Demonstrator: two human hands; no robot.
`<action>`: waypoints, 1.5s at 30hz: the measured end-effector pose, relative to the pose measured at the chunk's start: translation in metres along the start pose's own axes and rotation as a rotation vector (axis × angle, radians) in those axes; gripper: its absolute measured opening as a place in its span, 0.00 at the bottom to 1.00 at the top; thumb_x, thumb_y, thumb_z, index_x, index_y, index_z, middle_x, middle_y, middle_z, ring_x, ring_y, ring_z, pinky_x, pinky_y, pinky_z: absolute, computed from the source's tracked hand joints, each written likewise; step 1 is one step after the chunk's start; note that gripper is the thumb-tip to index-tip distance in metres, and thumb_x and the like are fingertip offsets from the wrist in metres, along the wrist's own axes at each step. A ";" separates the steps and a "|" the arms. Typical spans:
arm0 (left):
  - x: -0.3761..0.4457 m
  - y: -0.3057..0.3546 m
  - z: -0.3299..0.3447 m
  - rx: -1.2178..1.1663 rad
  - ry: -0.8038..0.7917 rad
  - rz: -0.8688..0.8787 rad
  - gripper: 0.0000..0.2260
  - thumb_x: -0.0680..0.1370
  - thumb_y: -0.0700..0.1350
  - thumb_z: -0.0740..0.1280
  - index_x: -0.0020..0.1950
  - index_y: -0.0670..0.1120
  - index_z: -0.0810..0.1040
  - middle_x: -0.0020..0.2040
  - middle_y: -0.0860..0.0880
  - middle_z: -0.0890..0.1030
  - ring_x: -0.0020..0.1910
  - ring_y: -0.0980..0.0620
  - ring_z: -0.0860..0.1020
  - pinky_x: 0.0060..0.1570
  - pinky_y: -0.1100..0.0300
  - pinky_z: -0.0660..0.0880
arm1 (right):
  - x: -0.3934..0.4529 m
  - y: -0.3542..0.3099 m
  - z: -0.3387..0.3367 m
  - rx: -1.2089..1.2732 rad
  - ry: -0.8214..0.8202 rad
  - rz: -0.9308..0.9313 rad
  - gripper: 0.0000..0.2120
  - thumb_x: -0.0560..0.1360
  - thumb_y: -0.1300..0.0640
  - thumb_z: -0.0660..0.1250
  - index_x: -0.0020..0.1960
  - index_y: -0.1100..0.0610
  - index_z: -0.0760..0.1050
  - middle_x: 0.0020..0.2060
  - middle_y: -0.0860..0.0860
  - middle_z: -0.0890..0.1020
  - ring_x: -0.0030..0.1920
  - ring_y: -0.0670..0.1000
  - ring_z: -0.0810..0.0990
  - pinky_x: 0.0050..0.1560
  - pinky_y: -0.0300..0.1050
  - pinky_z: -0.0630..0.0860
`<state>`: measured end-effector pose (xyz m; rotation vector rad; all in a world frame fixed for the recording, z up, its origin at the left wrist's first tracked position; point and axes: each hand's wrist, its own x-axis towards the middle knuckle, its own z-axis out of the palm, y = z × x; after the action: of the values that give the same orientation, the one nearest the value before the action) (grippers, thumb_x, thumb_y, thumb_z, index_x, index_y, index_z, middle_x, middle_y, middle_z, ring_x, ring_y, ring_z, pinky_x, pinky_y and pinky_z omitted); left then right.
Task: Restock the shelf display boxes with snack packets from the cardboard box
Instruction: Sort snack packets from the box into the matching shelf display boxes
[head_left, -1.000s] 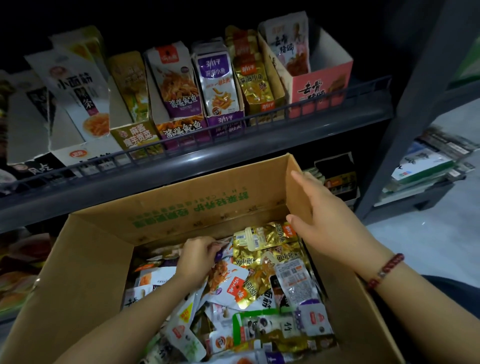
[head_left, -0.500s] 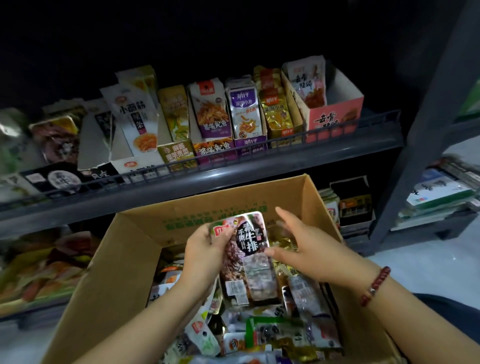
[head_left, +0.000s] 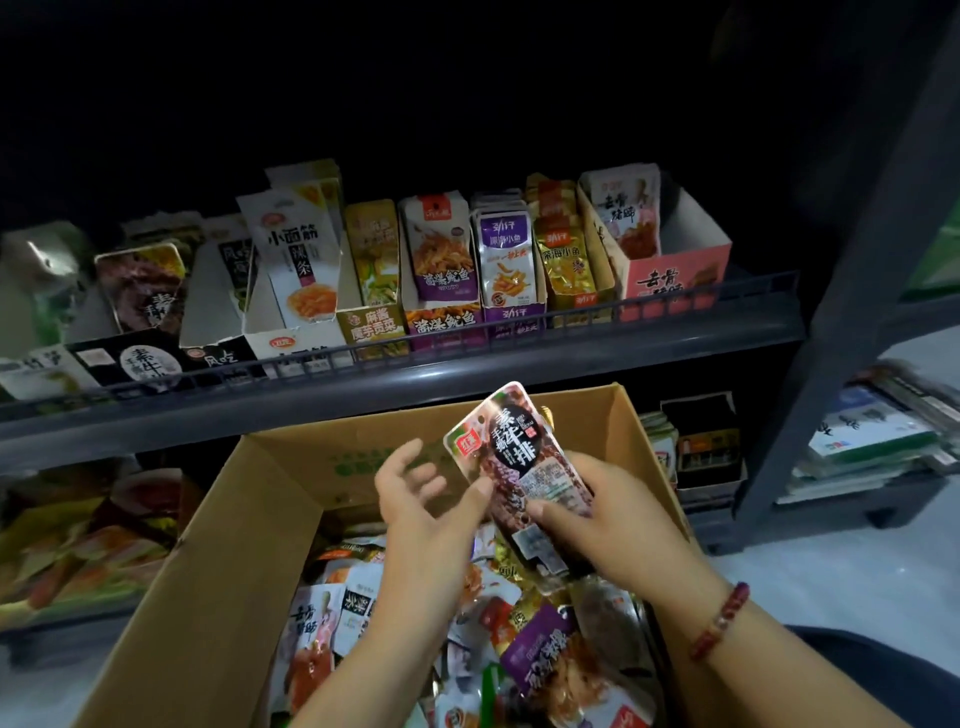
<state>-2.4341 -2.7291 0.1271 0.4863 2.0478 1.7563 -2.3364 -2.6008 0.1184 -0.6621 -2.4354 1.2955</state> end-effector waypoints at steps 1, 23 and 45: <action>-0.003 -0.001 0.002 0.030 -0.062 0.022 0.17 0.77 0.45 0.68 0.61 0.59 0.68 0.59 0.57 0.73 0.57 0.63 0.73 0.55 0.64 0.73 | 0.000 0.000 0.000 0.003 0.036 -0.021 0.09 0.74 0.51 0.69 0.54 0.46 0.77 0.45 0.40 0.83 0.45 0.36 0.80 0.51 0.44 0.79; 0.007 0.000 -0.011 -0.228 -0.151 -0.099 0.08 0.77 0.40 0.69 0.55 0.48 0.80 0.50 0.46 0.85 0.52 0.42 0.83 0.59 0.39 0.75 | 0.003 -0.002 0.001 -0.077 0.152 -0.083 0.22 0.69 0.48 0.73 0.59 0.37 0.68 0.52 0.33 0.71 0.52 0.34 0.71 0.48 0.28 0.69; 0.007 0.035 -0.040 -0.484 -0.126 -0.184 0.09 0.79 0.36 0.63 0.59 0.42 0.76 0.48 0.39 0.85 0.42 0.40 0.84 0.41 0.48 0.79 | -0.002 -0.027 -0.010 -0.056 0.167 -0.343 0.19 0.71 0.41 0.67 0.61 0.32 0.69 0.67 0.26 0.62 0.69 0.29 0.56 0.66 0.27 0.55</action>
<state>-2.4605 -2.7536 0.1668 0.2417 1.4589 1.9610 -2.3369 -2.6086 0.1463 -0.3294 -2.3266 0.9982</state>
